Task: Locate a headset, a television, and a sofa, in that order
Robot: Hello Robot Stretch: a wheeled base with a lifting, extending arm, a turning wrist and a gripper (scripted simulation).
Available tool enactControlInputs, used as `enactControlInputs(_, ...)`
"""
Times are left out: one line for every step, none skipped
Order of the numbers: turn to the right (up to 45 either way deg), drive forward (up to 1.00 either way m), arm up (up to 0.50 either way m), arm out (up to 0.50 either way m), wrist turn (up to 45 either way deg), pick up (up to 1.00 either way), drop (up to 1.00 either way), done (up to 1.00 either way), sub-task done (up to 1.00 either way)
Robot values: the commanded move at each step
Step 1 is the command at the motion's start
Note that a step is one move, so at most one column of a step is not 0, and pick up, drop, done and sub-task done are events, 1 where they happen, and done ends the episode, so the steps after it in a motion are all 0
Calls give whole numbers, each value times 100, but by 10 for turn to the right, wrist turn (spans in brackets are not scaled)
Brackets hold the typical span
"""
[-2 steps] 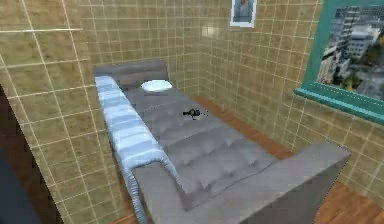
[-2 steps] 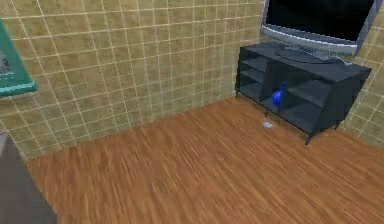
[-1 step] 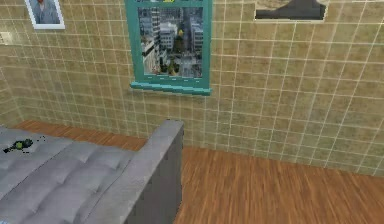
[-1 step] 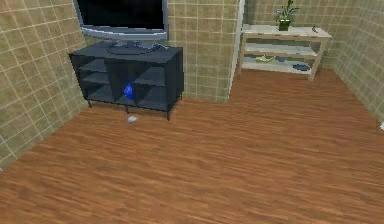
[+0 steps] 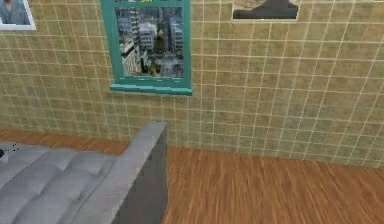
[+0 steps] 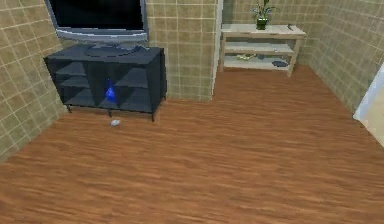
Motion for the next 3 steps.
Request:
enactControlInputs(30,0,0,0,0,0,0,0,0)
enactControlInputs(450,0,0,0,0,0,0,0,0)
enactControlInputs(450,0,0,0,0,0,0,0,0)
